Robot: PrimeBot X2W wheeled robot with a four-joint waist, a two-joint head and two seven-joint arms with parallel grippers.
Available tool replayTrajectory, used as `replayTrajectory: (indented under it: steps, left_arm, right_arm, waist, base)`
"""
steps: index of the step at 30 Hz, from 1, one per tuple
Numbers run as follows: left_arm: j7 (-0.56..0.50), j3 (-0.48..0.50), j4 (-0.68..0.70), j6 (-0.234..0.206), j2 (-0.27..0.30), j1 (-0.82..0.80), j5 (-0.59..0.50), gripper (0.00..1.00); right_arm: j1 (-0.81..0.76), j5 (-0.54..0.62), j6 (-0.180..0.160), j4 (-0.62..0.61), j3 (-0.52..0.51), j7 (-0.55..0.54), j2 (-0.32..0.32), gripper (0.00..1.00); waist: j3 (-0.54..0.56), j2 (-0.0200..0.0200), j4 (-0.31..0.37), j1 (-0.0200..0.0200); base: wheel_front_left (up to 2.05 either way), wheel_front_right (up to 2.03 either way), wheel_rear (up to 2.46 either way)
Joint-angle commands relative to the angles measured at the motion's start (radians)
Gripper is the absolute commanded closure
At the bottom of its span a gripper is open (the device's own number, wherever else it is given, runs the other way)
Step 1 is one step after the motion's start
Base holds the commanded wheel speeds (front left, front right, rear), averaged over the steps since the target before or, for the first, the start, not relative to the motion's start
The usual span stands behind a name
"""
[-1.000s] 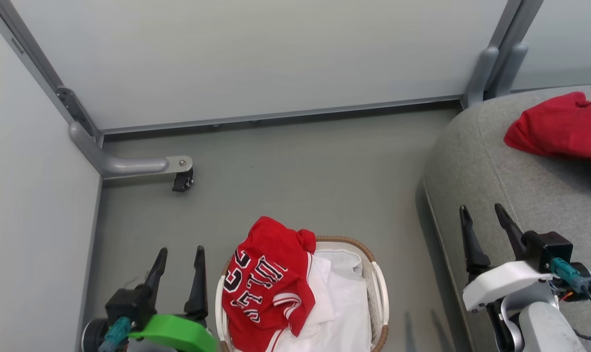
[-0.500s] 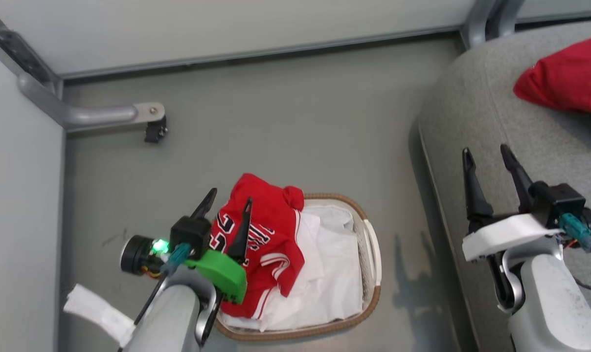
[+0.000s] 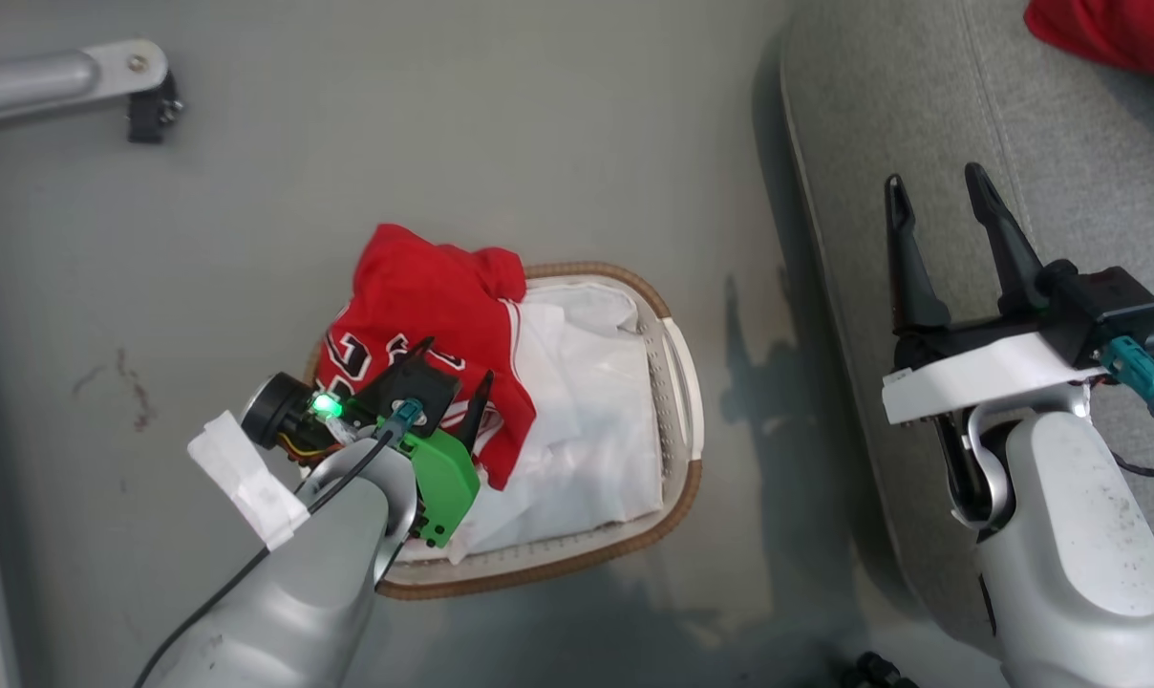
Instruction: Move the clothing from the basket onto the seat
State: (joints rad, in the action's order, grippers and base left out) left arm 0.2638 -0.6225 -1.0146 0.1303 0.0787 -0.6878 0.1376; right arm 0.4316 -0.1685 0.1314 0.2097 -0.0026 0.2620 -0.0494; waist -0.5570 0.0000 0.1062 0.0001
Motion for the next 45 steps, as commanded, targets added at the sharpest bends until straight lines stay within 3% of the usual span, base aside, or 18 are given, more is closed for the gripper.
replayTrajectory:
  steps: [1,16,25,26,29,45]
  left_arm:
    - [0.000,-0.016,-0.026,0.000,0.010,-0.037,-0.005,0.00]
    - [-0.075,-0.187,-0.231,0.000,0.041,-0.209,-0.037,0.00]
    - [-0.149,-0.209,-0.263,0.000,0.075,-0.232,-0.004,0.00]
    - [-0.153,-0.204,-0.265,0.000,0.076,-0.231,0.008,0.37]
    - [-0.146,-0.199,-0.267,-0.003,0.069,-0.227,0.020,1.00]
    - [-0.001,-0.155,-0.196,-0.003,0.008,-0.128,0.112,1.00]
  right_arm:
    - [0.021,-0.011,-0.001,-0.009,0.007,0.005,-0.002,0.00]
    - [0.073,-0.055,-0.001,-0.041,0.081,0.005,-0.002,0.00]
    - [0.092,-0.078,-0.001,-0.049,0.103,0.005,-0.002,0.00]
    - [0.095,-0.082,-0.001,-0.049,0.106,0.005,-0.002,0.00]
    - [0.096,-0.086,-0.001,-0.049,0.106,0.005,-0.002,0.00]
    - [0.064,-0.063,-0.001,-0.007,0.089,0.005,-0.003,0.00]
  waist:
    - [-0.104,0.0000,0.075,-0.0001]
    - [-0.216,0.0000,0.134,-0.0001]
    - [-0.259,0.0000,0.162,-0.0001]
    - [-0.265,0.0000,0.167,-0.0001]
    - [-0.269,0.0000,0.169,-0.0001]
    - [-0.148,0.0000,0.105,-0.0001]
  base:
    - [0.00,0.00,0.00]
    - [0.00,0.00,0.00]
    - [0.00,0.00,0.00]
    - [0.00,0.00,0.00]
    - [0.00,0.00,0.00]
    - [0.00,0.00,0.00]
